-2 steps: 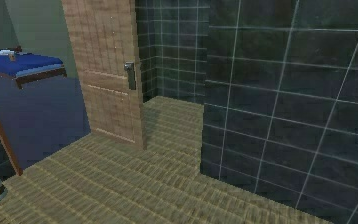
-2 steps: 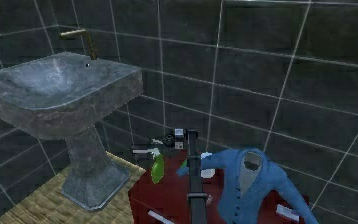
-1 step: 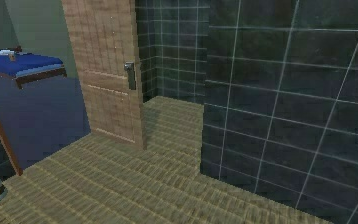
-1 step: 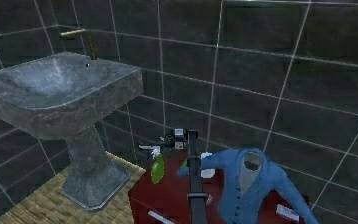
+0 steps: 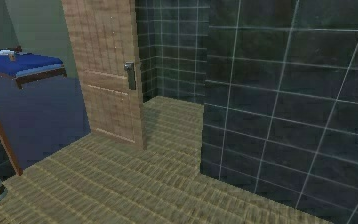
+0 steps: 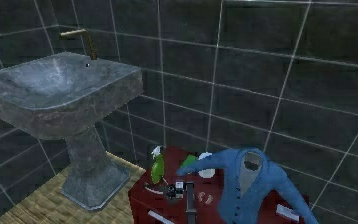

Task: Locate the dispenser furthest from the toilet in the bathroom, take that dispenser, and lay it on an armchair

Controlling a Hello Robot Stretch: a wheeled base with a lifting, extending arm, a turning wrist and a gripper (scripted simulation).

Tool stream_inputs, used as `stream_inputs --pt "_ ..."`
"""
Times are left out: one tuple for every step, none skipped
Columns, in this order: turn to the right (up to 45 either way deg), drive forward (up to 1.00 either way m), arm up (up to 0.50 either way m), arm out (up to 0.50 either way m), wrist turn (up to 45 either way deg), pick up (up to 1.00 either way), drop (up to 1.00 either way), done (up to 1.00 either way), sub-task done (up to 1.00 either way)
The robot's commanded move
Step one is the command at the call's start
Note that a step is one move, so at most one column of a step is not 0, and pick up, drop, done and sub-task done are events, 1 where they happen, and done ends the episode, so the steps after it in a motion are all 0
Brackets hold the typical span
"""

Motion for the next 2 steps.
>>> stream_inputs --pt "0.0 0.00 0.00 0.00 0.0 1.00 0.00 0.00 0.00" --pt "0.0 0.00 0.10 0.00 0.0 0.00 0.00 0.00 0.00"
